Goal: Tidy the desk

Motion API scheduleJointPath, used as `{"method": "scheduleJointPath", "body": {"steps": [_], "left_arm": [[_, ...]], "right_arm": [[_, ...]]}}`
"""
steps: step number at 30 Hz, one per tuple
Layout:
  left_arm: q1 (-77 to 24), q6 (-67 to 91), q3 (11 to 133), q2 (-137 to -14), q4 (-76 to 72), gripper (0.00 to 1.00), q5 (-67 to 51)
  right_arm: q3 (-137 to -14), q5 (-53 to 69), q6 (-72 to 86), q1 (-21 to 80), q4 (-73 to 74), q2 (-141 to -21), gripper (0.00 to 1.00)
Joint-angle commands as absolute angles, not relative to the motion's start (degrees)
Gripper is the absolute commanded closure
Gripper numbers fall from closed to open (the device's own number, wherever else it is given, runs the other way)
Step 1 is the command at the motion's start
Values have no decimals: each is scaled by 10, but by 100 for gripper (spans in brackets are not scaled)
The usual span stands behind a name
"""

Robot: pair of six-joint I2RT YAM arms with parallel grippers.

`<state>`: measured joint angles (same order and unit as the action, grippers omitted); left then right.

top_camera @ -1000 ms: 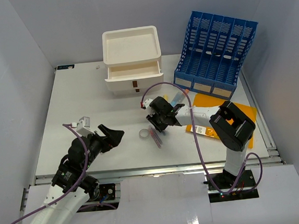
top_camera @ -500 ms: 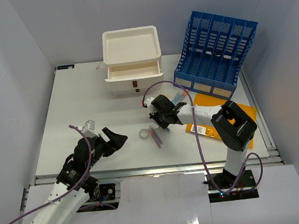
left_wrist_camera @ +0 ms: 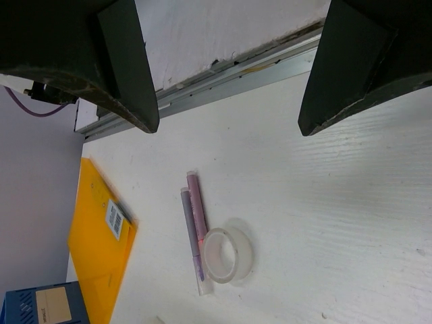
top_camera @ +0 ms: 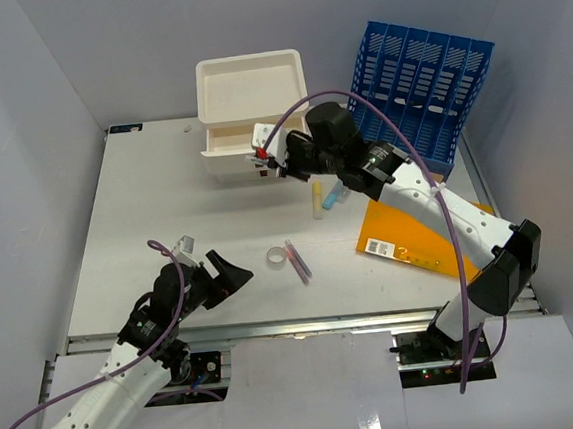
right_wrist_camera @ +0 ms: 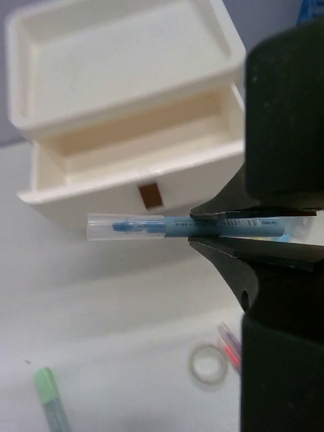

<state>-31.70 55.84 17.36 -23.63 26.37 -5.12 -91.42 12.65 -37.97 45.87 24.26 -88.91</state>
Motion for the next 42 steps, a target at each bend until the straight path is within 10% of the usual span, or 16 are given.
{"method": "scheduleJointPath", "body": {"steps": [1, 19, 27, 33, 42], "left_arm": [[-316, 573, 159, -243, 240, 5, -78], [-316, 594, 151, -292, 202, 8, -98], [-327, 606, 174, -329, 193, 10, -87], [-350, 640, 174, -337, 184, 10, -68], [-491, 732, 216, -479, 165, 22, 70]], "right_arm": [[-1011, 85, -455, 458, 276, -956, 92], [-1167, 62, -480, 380, 268, -1099, 83], [-1153, 87, -462, 376, 271, -1095, 51], [-1153, 108, -431, 371, 273, -1077, 45], [-944, 582, -294, 252, 310, -857, 40]]}}
